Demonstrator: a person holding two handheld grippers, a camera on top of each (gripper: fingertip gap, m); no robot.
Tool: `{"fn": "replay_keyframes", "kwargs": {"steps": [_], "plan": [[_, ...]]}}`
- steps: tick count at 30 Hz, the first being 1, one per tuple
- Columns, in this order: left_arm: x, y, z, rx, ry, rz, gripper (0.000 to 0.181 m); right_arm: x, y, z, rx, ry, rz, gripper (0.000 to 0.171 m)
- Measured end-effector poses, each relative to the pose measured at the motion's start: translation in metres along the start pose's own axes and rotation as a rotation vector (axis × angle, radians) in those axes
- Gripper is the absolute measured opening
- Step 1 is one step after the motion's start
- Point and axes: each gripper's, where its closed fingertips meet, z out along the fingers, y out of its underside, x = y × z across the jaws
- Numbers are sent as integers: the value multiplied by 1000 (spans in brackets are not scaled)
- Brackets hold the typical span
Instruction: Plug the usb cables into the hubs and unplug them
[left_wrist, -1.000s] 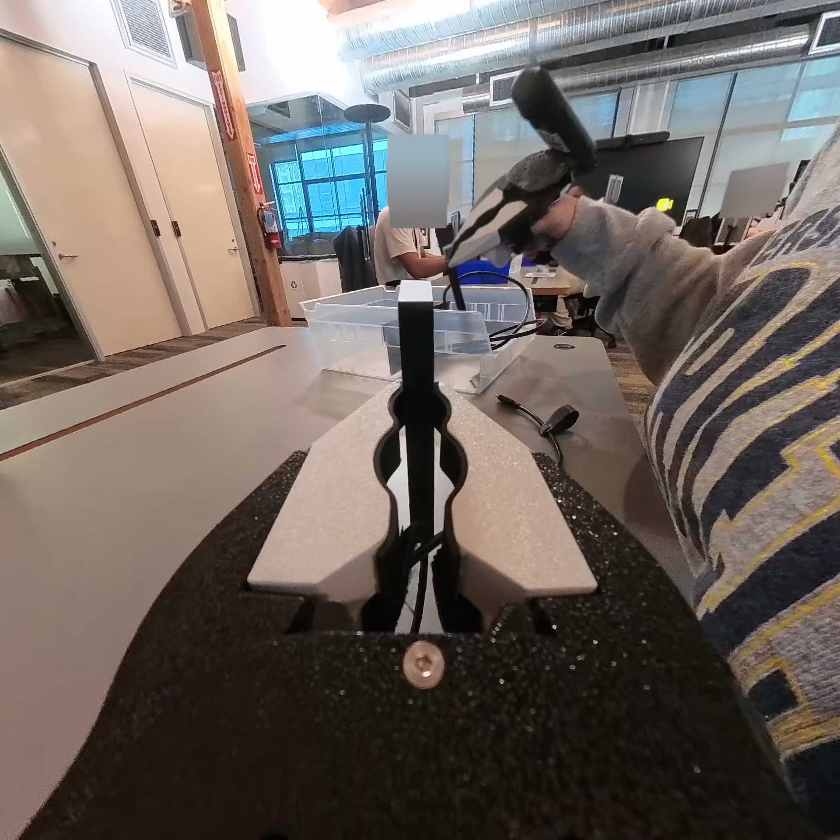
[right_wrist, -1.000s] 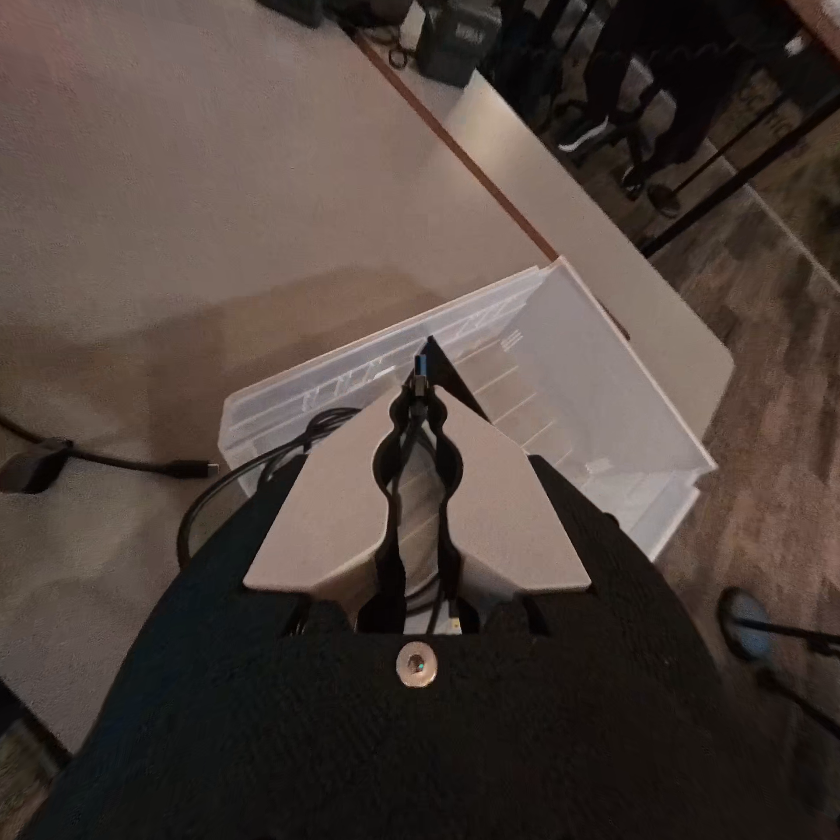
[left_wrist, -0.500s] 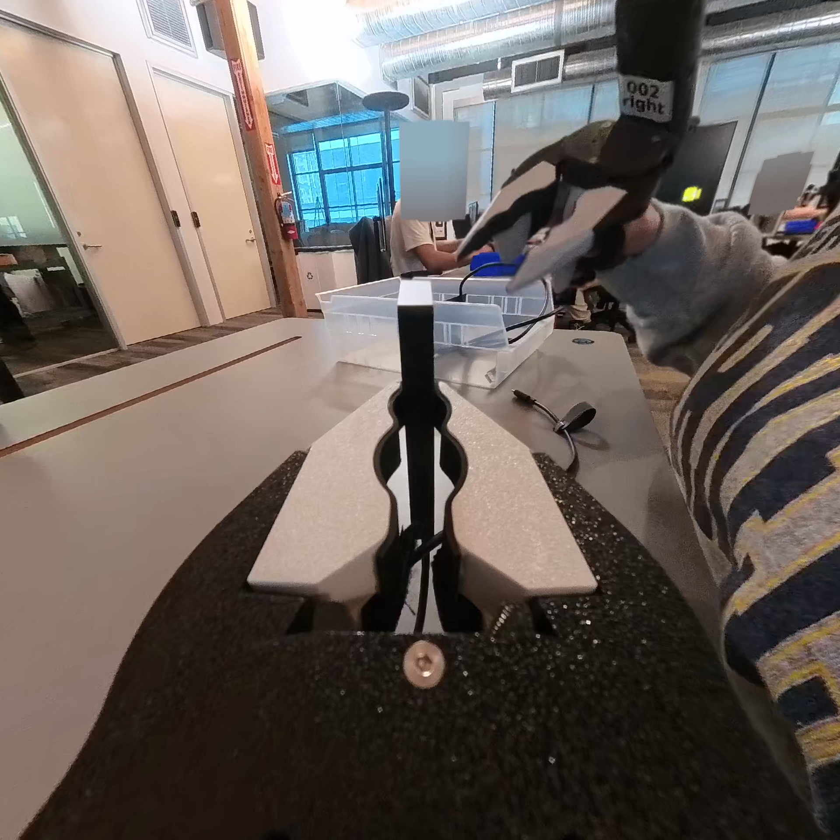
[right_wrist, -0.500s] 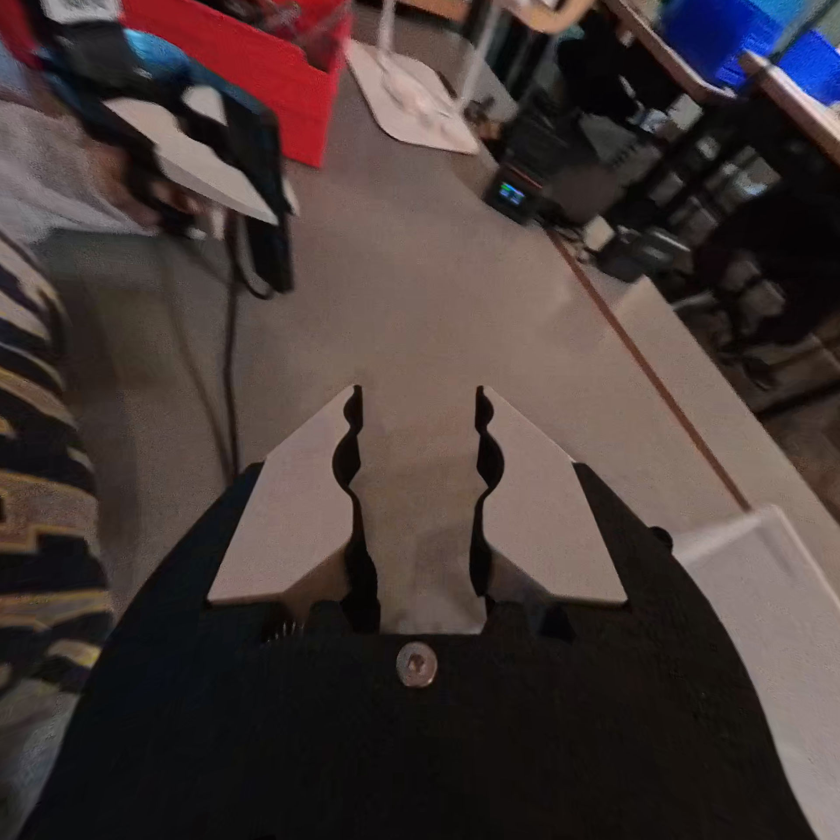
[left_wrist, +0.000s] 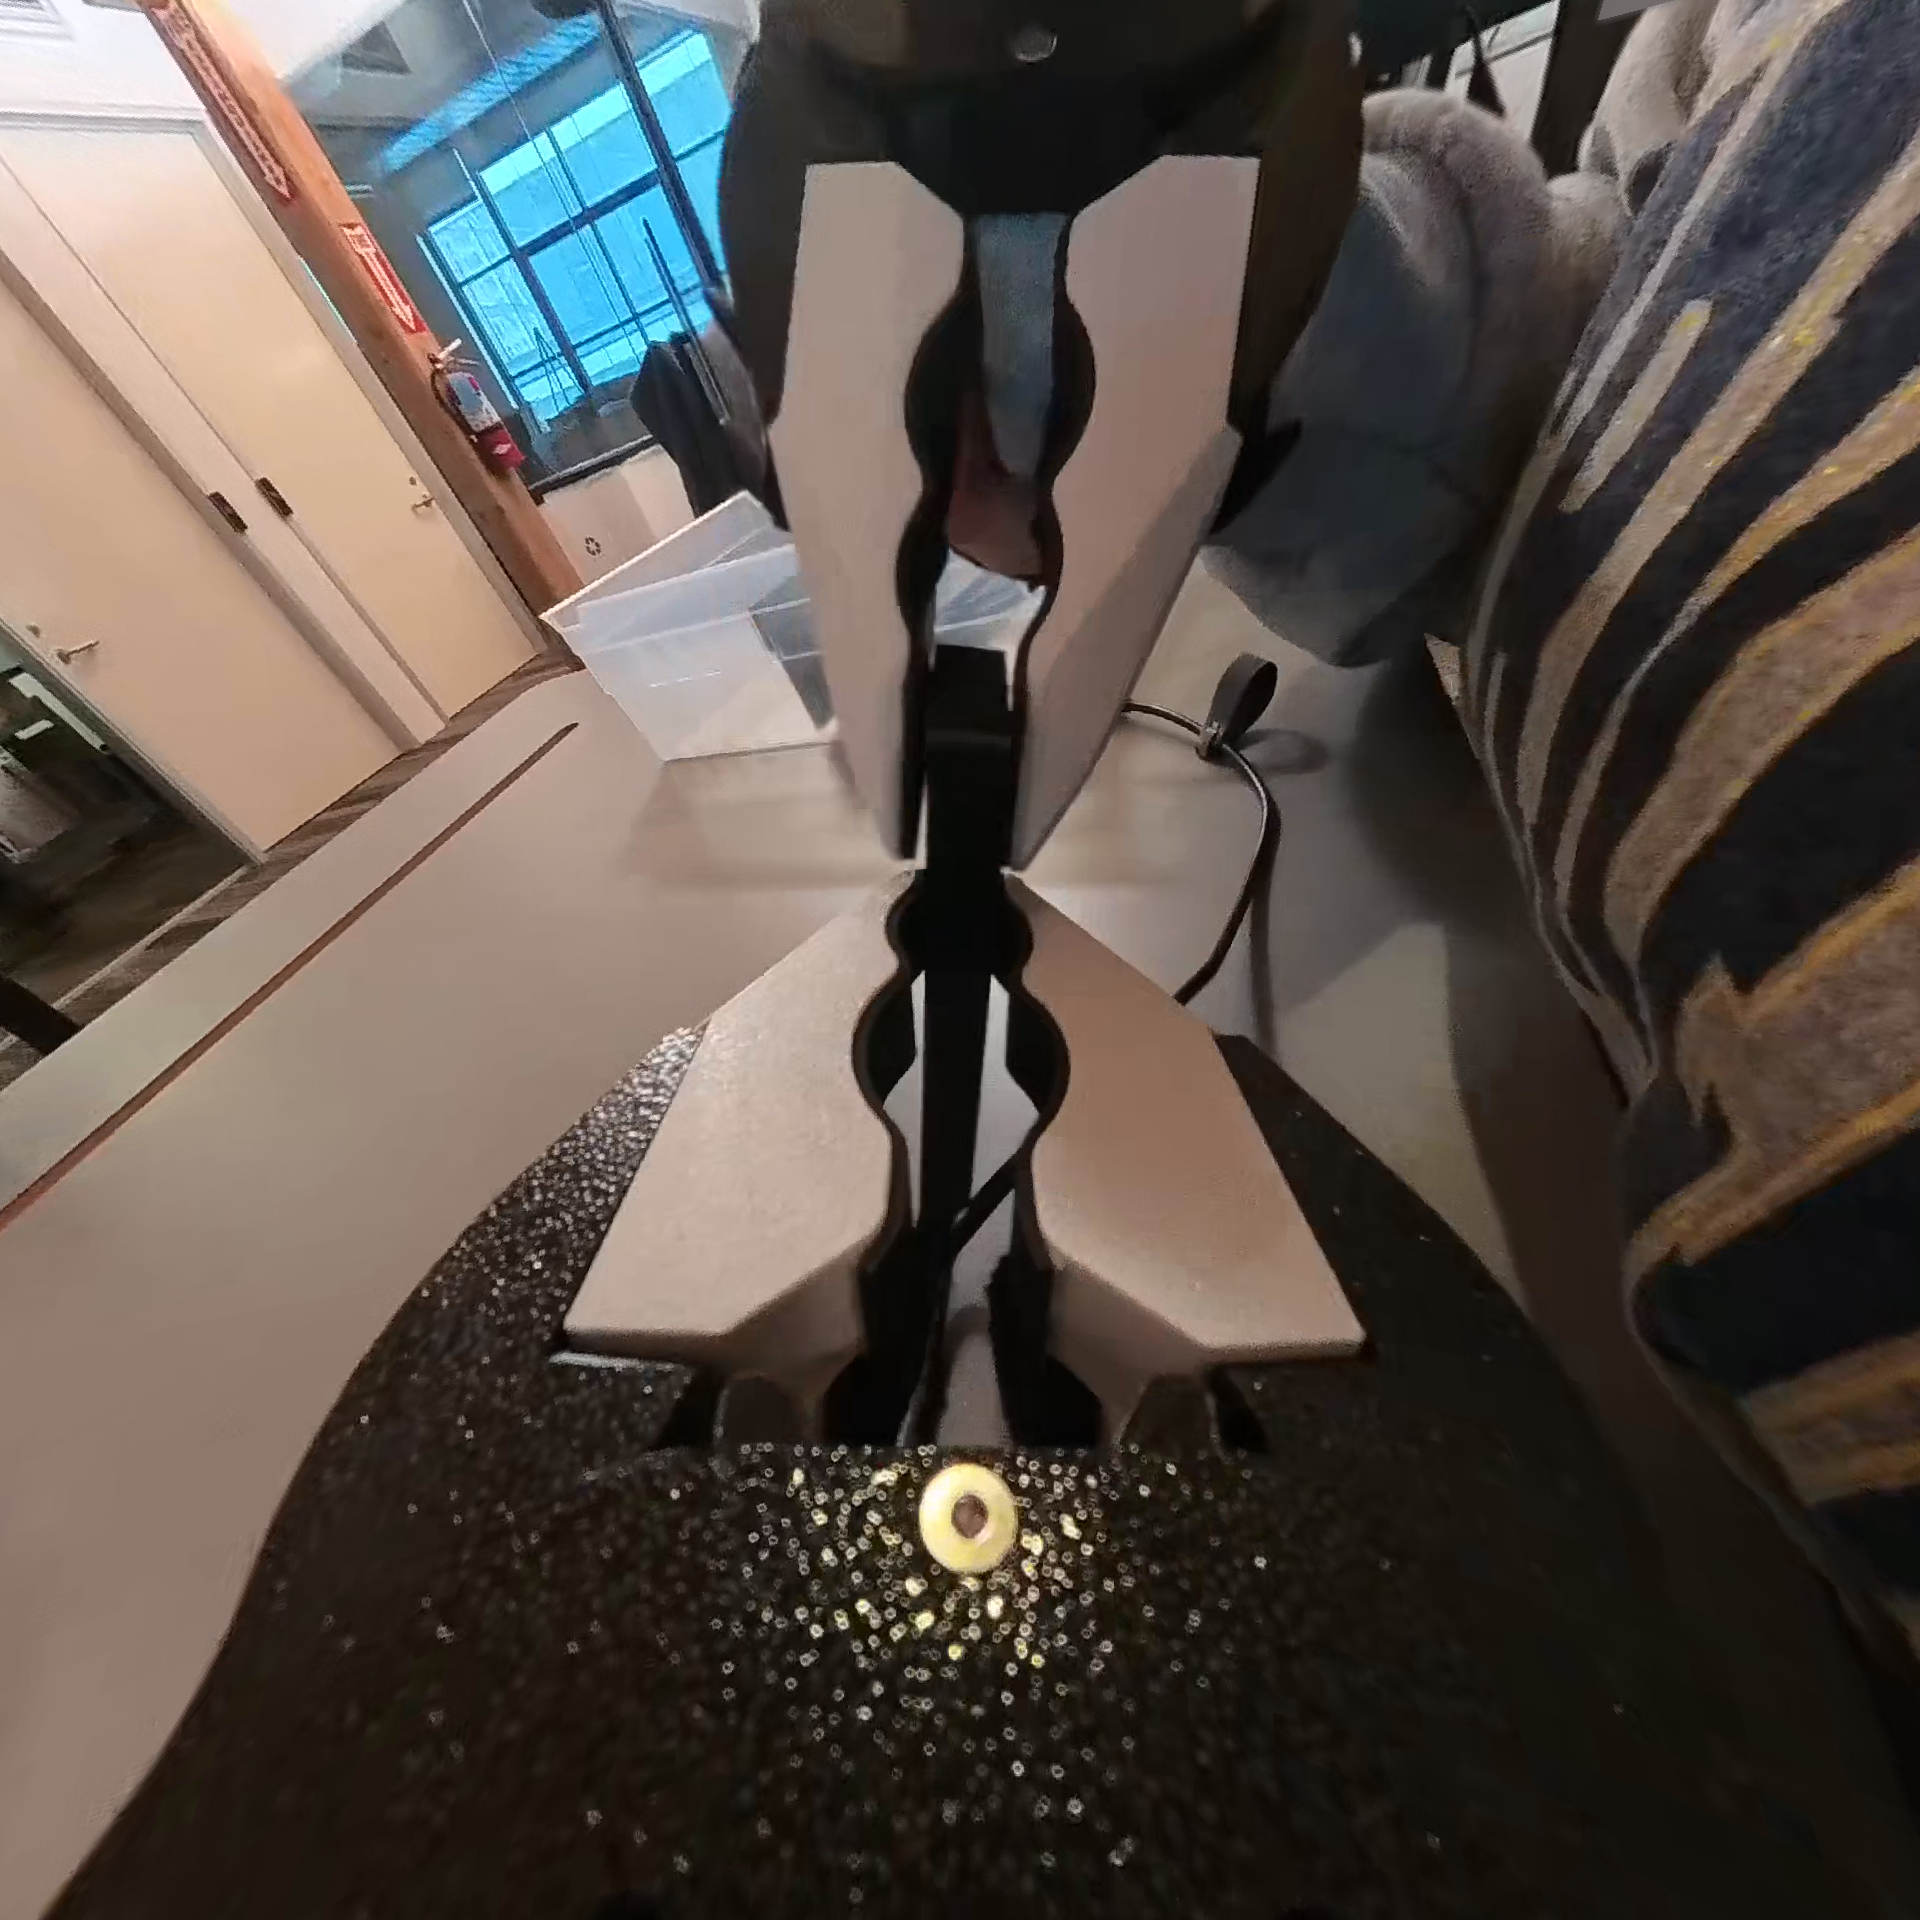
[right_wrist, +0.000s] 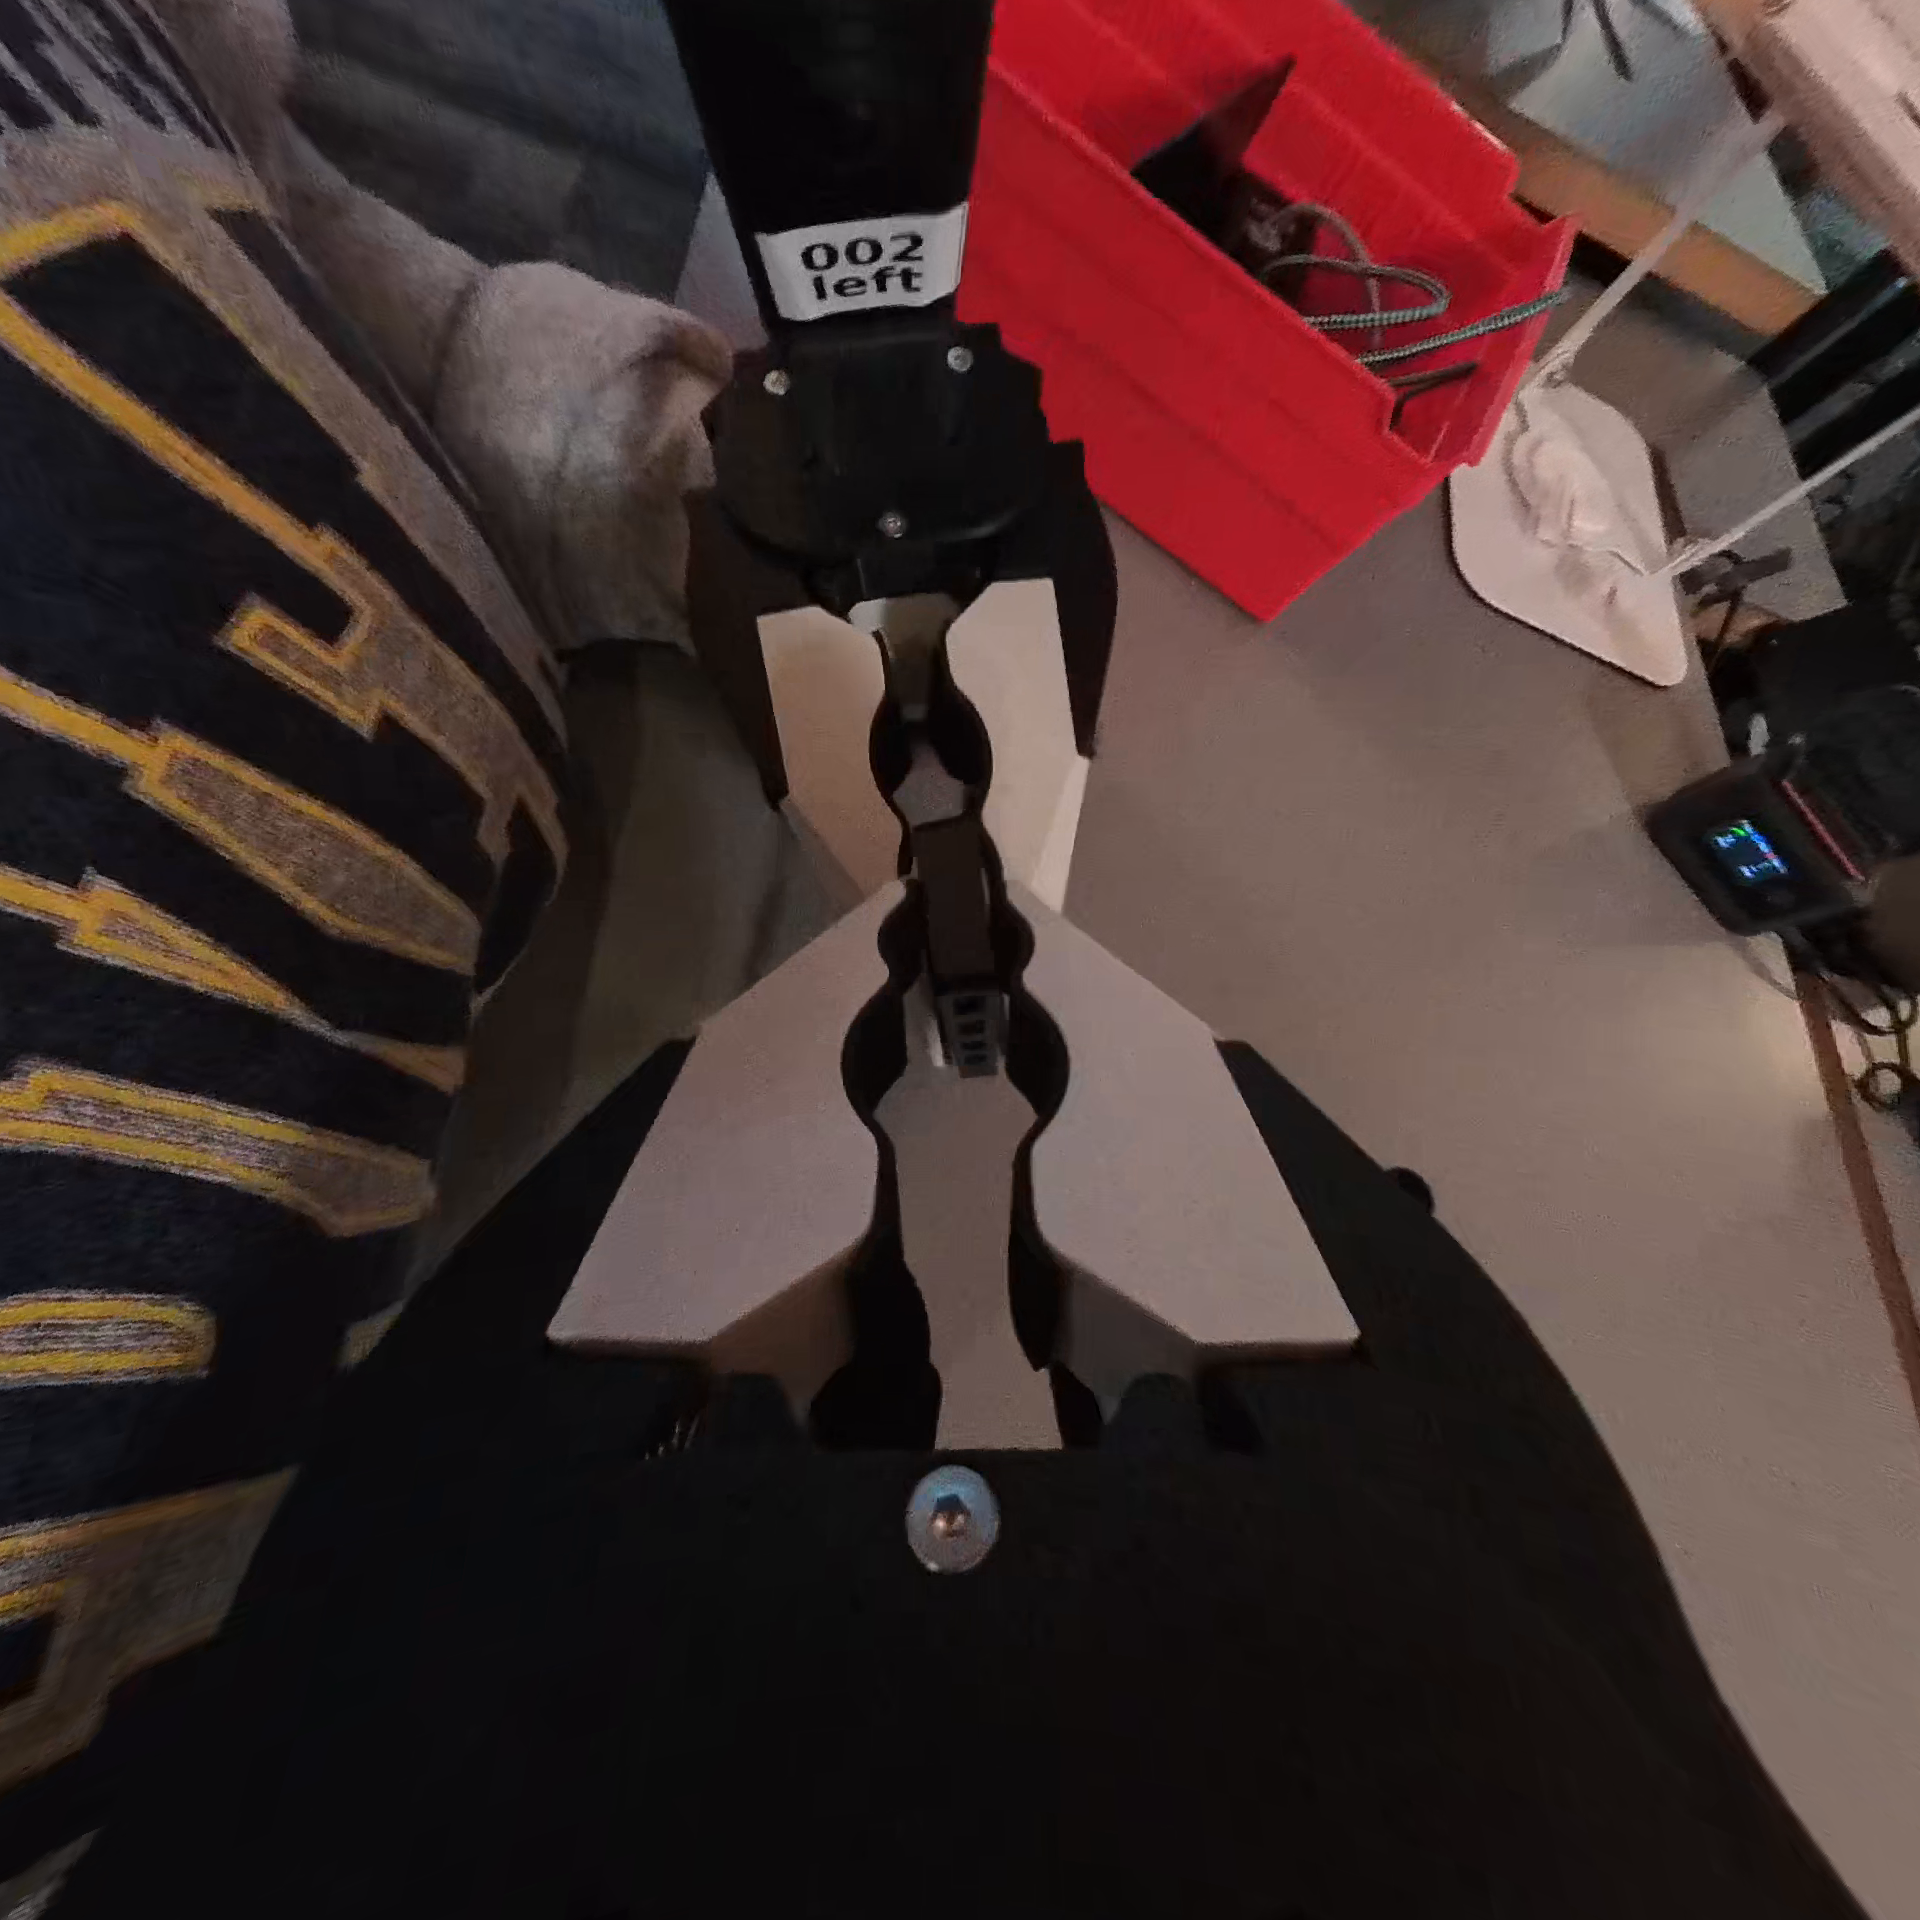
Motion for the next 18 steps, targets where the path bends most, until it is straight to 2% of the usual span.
{"fn": "replay_keyframes", "kwargs": {"steps": [2, 5, 9, 11, 18], "plan": [[-4, -1, 0, 5, -33, -2, 15, 1, 1, -2, -20, 20, -25, 9], [-27, -11, -7, 53, -193, 7, 78, 13, -3, -17, 3, 88, -17, 9], [-52, -22, -22, 127, -344, -40, 115, 54, -8, -64, 44, 307, -19, 8], [-59, -24, -27, 140, -386, -57, 122, 76, -17, -97, 82, 436, -31, 8], [-58, -19, -25, 114, -373, -58, 110, 144, -66, -234, 250, 829, -114, 8]]}}
